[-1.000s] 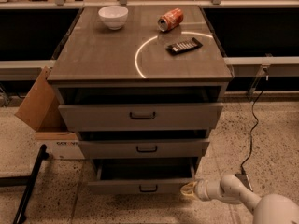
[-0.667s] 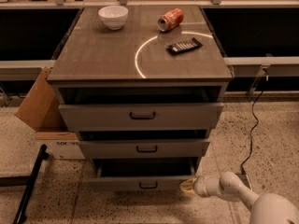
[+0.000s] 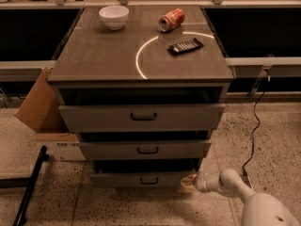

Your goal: Close bottom drawer

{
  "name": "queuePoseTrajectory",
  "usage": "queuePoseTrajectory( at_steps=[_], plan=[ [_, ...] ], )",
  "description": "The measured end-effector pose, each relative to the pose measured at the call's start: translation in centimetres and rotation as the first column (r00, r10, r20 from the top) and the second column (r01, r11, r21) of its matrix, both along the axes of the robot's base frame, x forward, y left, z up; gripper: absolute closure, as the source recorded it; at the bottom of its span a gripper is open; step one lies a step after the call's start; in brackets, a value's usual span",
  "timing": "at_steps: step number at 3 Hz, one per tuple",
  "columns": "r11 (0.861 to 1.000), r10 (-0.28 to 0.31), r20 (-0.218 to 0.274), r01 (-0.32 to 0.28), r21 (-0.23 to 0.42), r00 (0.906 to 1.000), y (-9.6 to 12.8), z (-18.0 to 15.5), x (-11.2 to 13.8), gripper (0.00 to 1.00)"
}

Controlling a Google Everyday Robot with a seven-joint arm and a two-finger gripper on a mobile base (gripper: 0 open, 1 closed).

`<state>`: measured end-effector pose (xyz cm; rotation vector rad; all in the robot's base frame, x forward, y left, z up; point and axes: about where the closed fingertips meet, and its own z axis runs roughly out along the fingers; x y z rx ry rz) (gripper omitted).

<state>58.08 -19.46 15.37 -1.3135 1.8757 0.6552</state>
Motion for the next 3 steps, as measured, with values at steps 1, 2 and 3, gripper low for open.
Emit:
queuePoseTrajectory(
  at_steps=[1, 2, 3],
  plan=[
    [1.0, -0.018, 0.004, 0.018, 0.017, 0.9998, 0.0, -0.08, 3.92, 1.0],
    [1.0, -0.016, 0.001, 0.016, 0.02, 0.9999, 0.07, -0.13, 4.14, 1.0],
    [1.0, 0.018, 0.003, -0.018, 0.018, 0.9998, 0.21, 0.44, 3.33, 1.0]
  ],
)
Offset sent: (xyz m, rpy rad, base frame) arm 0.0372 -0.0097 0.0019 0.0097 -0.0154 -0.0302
